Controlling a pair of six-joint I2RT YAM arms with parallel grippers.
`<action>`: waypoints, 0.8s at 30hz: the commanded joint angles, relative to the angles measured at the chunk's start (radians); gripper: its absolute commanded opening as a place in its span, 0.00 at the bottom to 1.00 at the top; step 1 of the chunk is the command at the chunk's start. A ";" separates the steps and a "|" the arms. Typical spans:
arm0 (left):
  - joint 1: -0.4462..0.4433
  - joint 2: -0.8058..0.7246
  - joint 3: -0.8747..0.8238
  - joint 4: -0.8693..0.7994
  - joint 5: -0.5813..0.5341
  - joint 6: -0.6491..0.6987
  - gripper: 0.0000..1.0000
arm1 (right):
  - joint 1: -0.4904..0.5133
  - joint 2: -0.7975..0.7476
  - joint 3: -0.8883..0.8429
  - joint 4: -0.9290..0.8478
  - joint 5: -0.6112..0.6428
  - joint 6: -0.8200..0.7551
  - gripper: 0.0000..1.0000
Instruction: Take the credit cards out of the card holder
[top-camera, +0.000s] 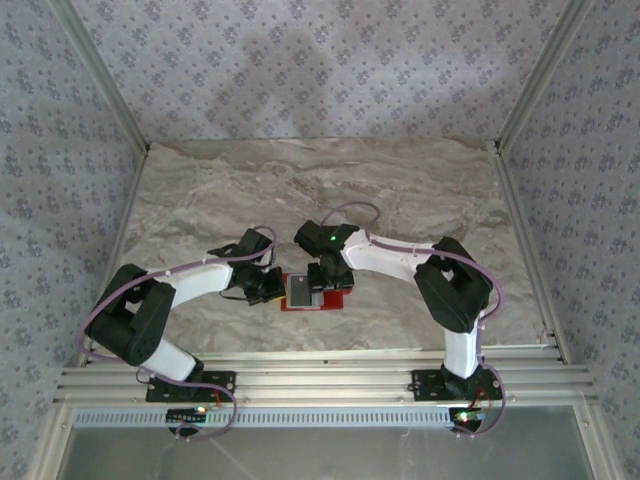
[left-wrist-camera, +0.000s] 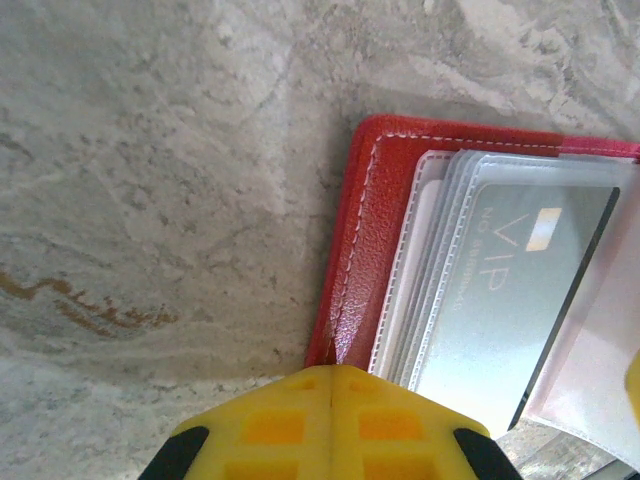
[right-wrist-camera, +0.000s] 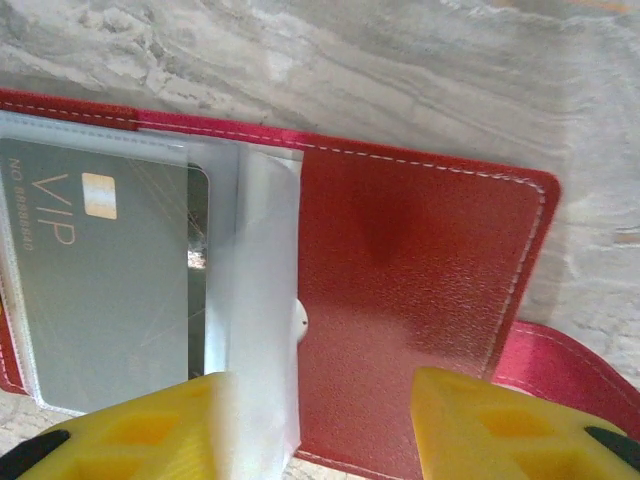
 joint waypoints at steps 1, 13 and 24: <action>0.007 0.006 0.020 -0.041 0.013 0.015 0.00 | 0.005 -0.045 0.030 -0.067 0.041 -0.004 0.48; 0.008 0.000 0.017 -0.041 0.011 0.012 0.00 | -0.019 -0.043 -0.019 0.020 -0.041 -0.011 0.36; 0.006 0.004 0.018 -0.035 0.014 0.012 0.00 | -0.032 -0.094 -0.083 0.209 -0.163 0.021 0.12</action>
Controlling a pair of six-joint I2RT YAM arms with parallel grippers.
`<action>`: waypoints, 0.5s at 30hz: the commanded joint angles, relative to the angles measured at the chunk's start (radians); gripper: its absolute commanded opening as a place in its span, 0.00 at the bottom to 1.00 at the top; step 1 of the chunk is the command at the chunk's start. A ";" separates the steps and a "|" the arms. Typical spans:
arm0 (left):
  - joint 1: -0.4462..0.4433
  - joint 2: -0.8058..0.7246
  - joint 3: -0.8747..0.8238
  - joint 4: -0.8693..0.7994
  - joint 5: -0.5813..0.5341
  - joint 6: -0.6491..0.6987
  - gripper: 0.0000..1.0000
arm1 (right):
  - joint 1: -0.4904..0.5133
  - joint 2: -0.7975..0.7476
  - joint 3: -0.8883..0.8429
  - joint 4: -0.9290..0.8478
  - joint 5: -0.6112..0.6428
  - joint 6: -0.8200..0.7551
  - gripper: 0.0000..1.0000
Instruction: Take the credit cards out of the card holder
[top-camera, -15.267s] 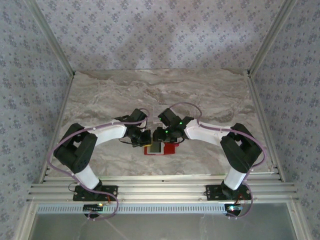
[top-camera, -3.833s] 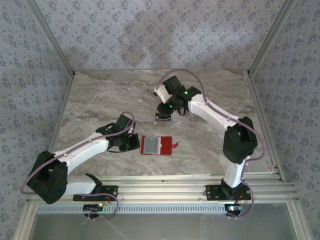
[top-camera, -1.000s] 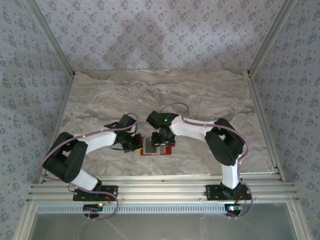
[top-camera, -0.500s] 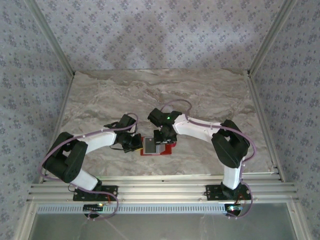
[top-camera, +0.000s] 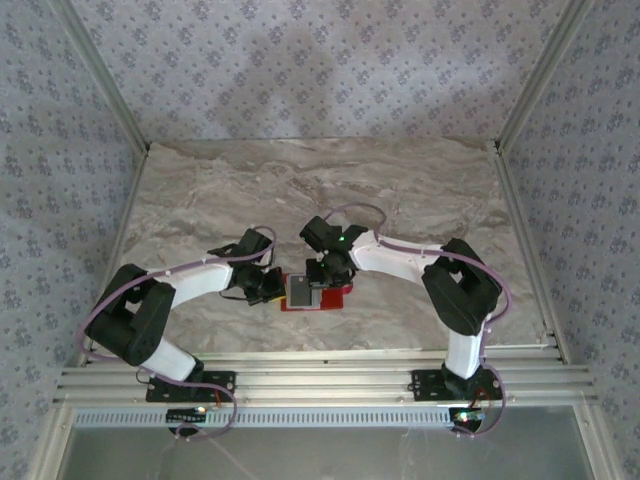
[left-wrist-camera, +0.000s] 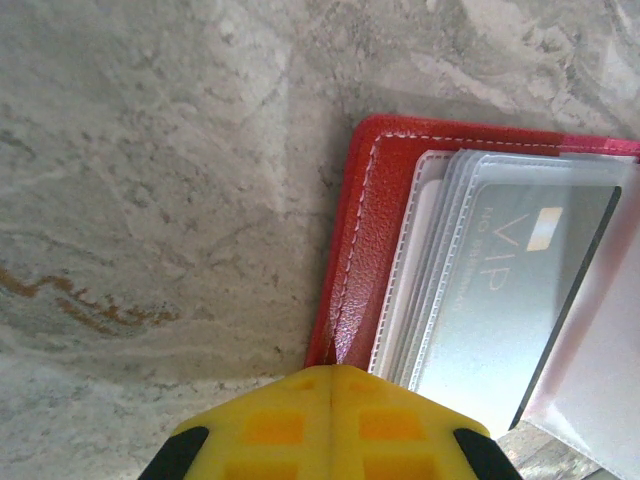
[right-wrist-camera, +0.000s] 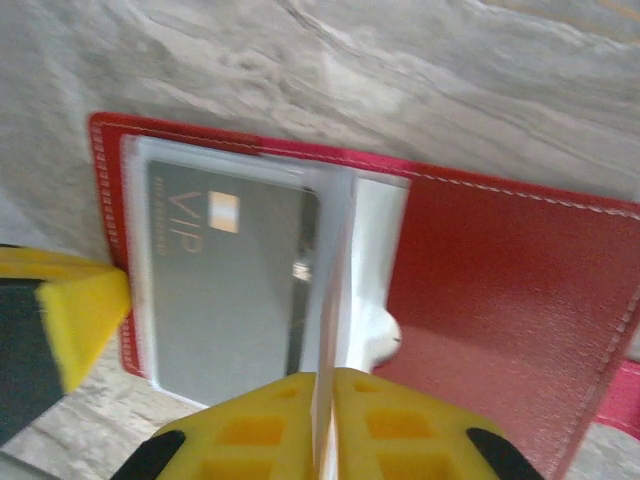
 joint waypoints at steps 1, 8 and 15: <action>0.006 0.004 0.018 -0.035 0.014 0.012 0.00 | -0.005 -0.046 -0.015 0.021 -0.013 0.012 0.12; 0.006 0.002 0.018 -0.036 0.015 0.014 0.00 | -0.015 -0.040 -0.029 -0.108 0.106 -0.009 0.26; 0.004 -0.043 0.040 -0.063 0.020 0.018 0.00 | -0.030 -0.055 -0.011 -0.236 0.234 -0.022 0.29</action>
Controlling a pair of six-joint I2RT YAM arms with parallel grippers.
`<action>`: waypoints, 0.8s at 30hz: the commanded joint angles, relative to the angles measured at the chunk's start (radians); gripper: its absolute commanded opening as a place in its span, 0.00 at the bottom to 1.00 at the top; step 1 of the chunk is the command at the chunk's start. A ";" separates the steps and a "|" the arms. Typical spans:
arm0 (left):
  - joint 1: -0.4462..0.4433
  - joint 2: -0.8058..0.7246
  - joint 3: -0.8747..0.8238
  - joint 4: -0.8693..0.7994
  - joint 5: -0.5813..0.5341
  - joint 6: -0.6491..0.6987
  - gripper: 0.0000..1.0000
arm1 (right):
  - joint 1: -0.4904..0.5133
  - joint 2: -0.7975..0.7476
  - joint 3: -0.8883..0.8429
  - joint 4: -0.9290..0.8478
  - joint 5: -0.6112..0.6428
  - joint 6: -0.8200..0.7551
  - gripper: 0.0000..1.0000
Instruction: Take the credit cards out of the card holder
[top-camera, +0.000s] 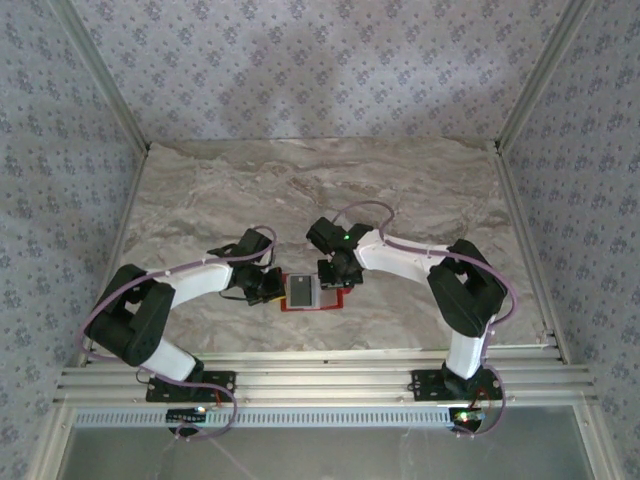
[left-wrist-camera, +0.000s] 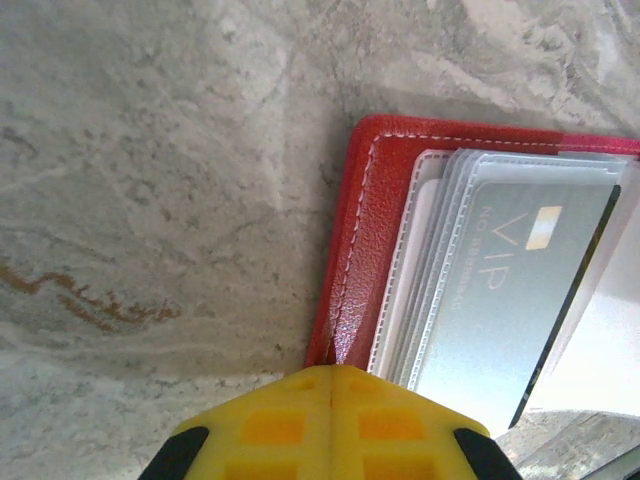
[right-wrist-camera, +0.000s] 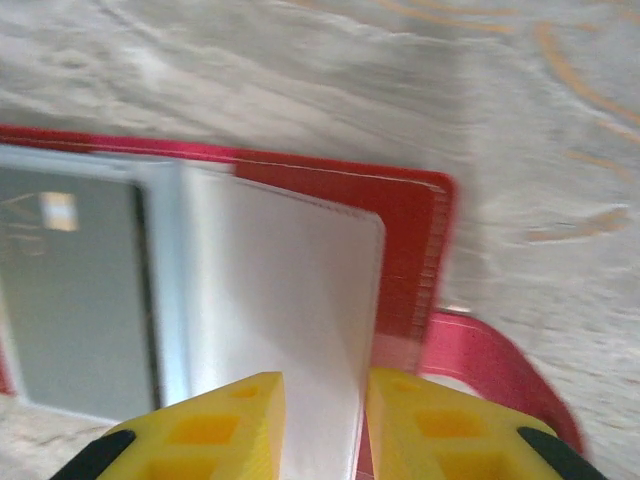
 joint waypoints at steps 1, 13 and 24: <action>0.004 -0.043 0.043 -0.059 0.019 0.020 0.00 | -0.008 -0.040 0.014 -0.111 0.103 -0.011 0.29; -0.038 -0.043 0.119 -0.082 0.024 0.009 0.00 | -0.030 -0.092 -0.020 0.155 -0.155 0.009 0.29; -0.053 0.065 0.134 -0.068 0.024 0.027 0.00 | -0.041 0.002 -0.034 0.343 -0.321 0.083 0.27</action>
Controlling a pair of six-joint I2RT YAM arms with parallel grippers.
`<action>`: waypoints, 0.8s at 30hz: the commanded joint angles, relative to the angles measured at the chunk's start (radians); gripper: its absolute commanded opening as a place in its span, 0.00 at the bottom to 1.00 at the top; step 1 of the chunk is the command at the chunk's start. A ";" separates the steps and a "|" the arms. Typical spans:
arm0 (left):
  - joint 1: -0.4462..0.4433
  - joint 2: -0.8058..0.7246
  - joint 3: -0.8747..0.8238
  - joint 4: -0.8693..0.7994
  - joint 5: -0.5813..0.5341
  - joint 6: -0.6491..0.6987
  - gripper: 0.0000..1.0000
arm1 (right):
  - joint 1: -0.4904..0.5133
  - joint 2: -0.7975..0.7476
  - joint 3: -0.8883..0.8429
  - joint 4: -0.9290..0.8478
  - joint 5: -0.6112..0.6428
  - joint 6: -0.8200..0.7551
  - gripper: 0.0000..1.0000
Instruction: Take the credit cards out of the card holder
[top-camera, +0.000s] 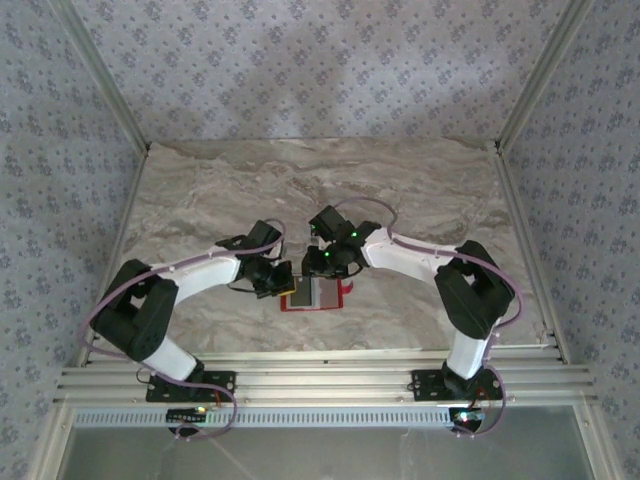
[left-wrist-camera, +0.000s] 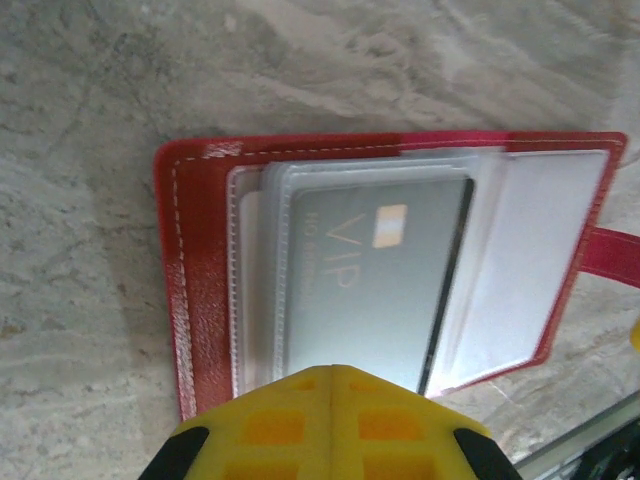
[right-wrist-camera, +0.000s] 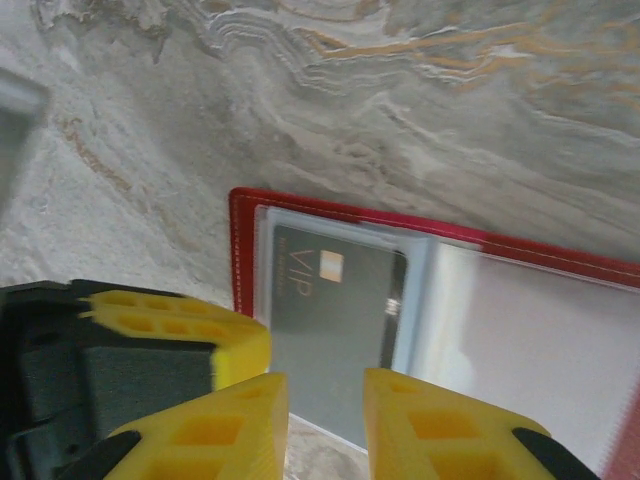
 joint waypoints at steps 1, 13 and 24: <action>-0.006 0.021 0.021 -0.021 -0.006 0.024 0.00 | -0.007 0.037 -0.007 0.059 -0.070 0.028 0.27; -0.007 0.050 0.006 -0.030 -0.028 0.041 0.00 | -0.011 0.109 -0.048 0.085 -0.096 0.034 0.26; -0.007 0.035 0.006 -0.039 -0.030 0.040 0.00 | -0.007 0.130 -0.073 0.068 -0.052 0.024 0.26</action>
